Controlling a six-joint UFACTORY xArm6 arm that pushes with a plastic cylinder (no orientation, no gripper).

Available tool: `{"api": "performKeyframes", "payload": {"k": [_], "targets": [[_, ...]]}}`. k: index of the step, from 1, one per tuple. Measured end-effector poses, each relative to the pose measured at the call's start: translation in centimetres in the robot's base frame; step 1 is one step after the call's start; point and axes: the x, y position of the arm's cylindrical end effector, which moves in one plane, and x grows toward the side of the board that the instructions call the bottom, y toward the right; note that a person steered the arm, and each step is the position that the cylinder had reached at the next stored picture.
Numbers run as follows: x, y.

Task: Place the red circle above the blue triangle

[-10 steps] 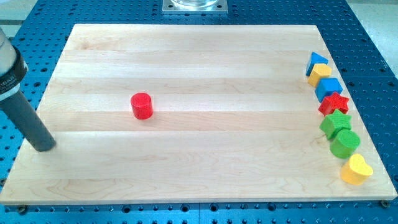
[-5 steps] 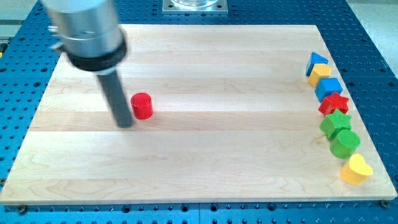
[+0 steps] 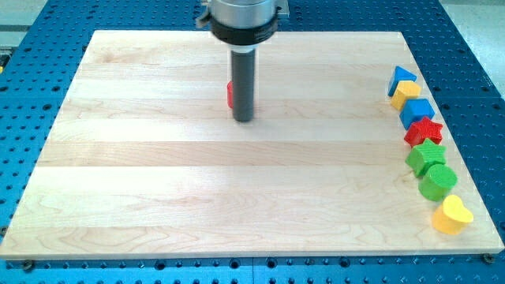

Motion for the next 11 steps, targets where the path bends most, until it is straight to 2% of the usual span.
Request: {"api": "performKeyframes", "payload": {"k": [1,2,3,4,5,7,9,10,11], "targets": [[-3.8,-2.5],[-7.8,3.6],[-8.6,9.2],[-6.0,4.4],[-3.7,7.9],[-8.0,14.7],[-9.8,21.1],[-11.5,23.1],[-12.9,22.6]]}}
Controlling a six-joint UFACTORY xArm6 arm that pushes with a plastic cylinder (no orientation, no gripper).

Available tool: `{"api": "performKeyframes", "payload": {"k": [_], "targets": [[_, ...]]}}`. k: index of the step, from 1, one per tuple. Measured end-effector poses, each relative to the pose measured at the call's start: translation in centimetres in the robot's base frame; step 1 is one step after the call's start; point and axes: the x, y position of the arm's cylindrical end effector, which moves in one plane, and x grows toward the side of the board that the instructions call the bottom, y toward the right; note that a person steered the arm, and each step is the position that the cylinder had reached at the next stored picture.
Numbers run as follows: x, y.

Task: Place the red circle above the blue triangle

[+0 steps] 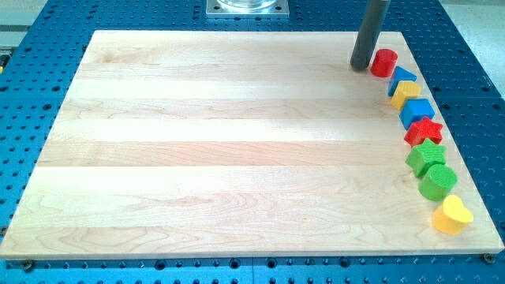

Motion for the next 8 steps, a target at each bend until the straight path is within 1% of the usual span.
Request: {"api": "performKeyframes", "payload": {"k": [2,3,4,5,8], "targets": [[-0.4,6.2],[-2.8,8.0],[-2.3,14.6],[1.1,14.4],[1.1,11.8]]}}
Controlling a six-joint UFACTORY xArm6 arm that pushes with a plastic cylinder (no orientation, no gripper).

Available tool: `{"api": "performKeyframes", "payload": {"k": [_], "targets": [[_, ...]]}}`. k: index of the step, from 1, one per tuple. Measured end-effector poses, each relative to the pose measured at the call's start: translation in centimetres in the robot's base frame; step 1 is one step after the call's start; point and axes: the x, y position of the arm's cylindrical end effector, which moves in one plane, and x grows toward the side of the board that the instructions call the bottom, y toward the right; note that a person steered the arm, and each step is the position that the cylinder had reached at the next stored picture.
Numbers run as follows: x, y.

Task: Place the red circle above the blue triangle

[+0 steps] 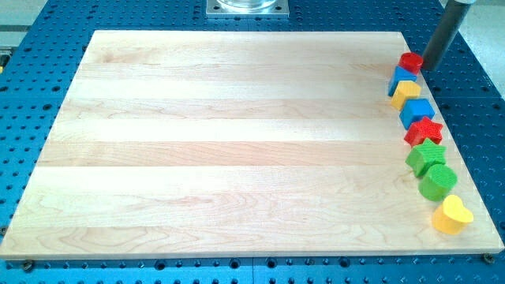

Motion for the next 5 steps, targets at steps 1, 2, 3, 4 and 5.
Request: {"api": "performKeyframes", "payload": {"k": [1,2,3,4,5], "targets": [[0.0,-1.01],[0.0,-1.15],[0.0,-1.15],[0.0,-1.28],[0.0,-1.54]]}}
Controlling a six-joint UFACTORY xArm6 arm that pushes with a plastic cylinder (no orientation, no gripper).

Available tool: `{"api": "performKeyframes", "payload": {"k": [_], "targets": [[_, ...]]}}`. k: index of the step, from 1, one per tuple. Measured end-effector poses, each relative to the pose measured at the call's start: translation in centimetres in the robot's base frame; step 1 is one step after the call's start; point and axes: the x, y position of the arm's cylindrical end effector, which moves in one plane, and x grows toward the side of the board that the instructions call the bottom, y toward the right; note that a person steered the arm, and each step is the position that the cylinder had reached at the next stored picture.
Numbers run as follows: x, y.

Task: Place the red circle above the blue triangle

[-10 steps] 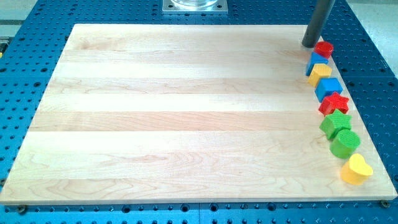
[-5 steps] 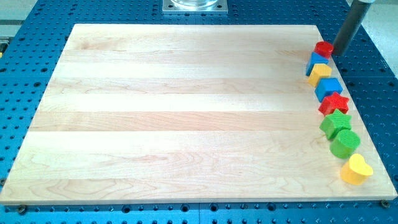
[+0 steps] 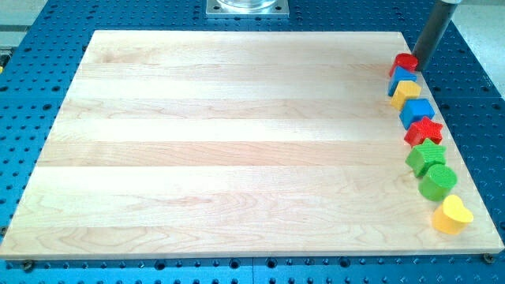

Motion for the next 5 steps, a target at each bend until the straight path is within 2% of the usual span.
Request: {"api": "performKeyframes", "payload": {"k": [4,5], "targets": [[-0.1,-1.6],[-5.1,-1.6]]}}
